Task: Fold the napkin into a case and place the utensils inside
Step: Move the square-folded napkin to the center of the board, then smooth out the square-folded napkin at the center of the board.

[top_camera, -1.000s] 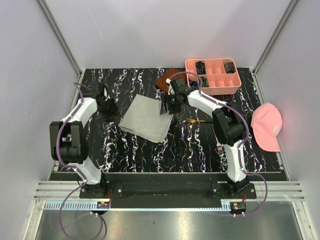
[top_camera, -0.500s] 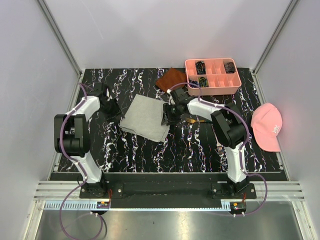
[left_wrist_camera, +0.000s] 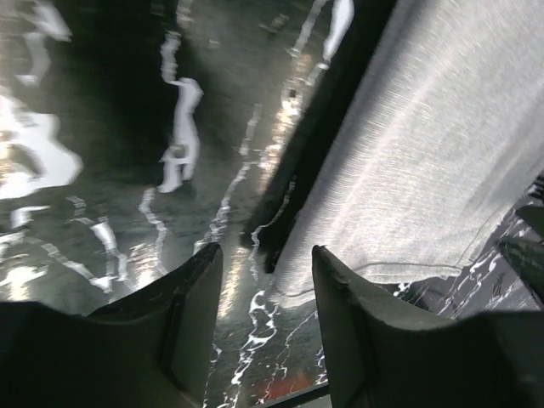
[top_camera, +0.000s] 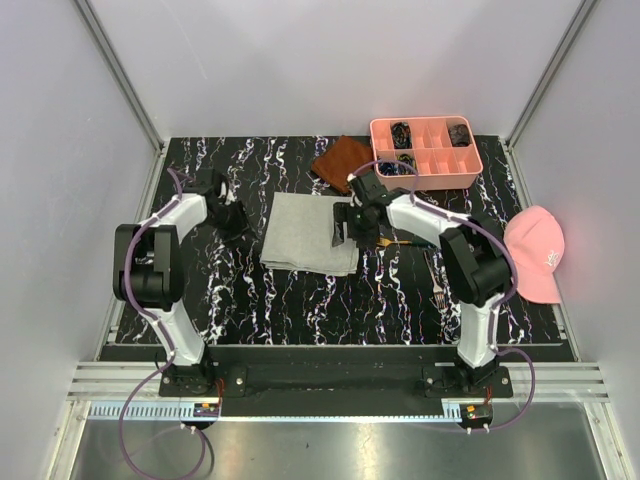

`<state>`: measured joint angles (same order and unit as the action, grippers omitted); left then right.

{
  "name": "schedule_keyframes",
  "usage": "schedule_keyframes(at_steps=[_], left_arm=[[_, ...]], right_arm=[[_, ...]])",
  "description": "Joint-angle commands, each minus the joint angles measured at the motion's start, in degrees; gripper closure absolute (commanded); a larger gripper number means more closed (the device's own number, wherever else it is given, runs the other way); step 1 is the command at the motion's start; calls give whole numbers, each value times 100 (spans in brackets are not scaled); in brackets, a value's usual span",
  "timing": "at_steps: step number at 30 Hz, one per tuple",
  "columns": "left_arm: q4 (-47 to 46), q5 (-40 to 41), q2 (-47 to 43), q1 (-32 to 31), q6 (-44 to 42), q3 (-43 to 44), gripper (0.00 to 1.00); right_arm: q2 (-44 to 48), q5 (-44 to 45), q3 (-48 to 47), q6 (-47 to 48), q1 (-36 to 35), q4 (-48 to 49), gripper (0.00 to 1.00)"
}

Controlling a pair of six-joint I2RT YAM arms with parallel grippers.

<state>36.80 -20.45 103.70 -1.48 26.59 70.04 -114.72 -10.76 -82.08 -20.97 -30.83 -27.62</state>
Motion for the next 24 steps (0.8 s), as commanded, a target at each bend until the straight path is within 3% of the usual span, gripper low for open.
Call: schedule_keyframes(at_steps=[1, 6, 10, 13, 21, 24], left_arm=[[-514, -608, -34, -116, 188, -289, 53], [-788, -628, -201, -151, 400, -693, 53], [-901, -452, -324, -186, 487, -957, 52], [-1121, -460, -438, -239, 593, -1194, 51], [-1289, -487, -544, -239, 707, -1423, 54], [-1324, -416, -640, -239, 760, -1484, 55]], right_arm=[[940, -216, 787, -1388, 16, 247, 21], [1364, -259, 1458, -2191, 16, 836, 21], [1539, -365, 2158, -3462, -11, 1528, 23], [1671, -208, 2695, -4106, -37, 2117, 30], [1645, 30, 3216, -4889, -125, 2480, 42], [1786, 250, 3409, -5153, -178, 2480, 42]])
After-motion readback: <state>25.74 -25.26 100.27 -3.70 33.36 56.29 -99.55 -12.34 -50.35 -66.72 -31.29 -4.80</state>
